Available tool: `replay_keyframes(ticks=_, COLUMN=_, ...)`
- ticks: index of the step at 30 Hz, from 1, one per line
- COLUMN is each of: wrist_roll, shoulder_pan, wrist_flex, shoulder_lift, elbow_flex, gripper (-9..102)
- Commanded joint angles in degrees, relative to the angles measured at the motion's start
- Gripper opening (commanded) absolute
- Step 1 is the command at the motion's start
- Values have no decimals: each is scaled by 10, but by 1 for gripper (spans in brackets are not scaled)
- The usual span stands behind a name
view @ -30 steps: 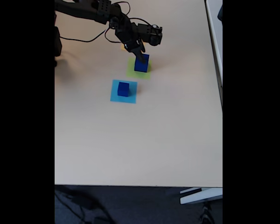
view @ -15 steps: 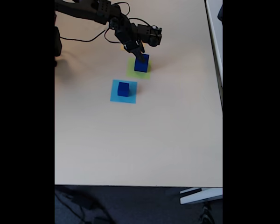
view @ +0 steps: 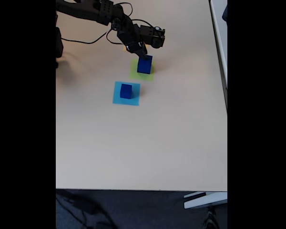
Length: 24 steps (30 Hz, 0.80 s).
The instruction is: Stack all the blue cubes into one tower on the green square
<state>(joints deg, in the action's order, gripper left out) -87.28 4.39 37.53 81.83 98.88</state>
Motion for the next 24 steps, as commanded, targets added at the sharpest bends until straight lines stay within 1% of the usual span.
replay_keyframes(ticks=1, wrist_roll=-6, shoulder_pan=-5, wrist_flex=-11, shoulder_lift=19, elbow_flex=0, gripper=4)
replay_keyframes(ticks=5, wrist_roll=-8, shoulder_pan=-5, wrist_flex=-11, shoulder_lift=20, elbow_flex=2, gripper=0)
replay_keyframes(ticks=15, wrist_roll=-8, shoulder_pan=-11, wrist_flex=-2, shoulder_lift=32, elbow_flex=-13, gripper=0)
replay_keyframes(ticks=20, wrist_roll=-16, shoulder_pan=-13, wrist_flex=47, shoulder_lift=56, elbow_flex=-52, gripper=0)
replay_keyframes(ticks=24, wrist_roll=-44, shoulder_pan=-24, wrist_flex=102, shoulder_lift=63, elbow_flex=-106, gripper=0)
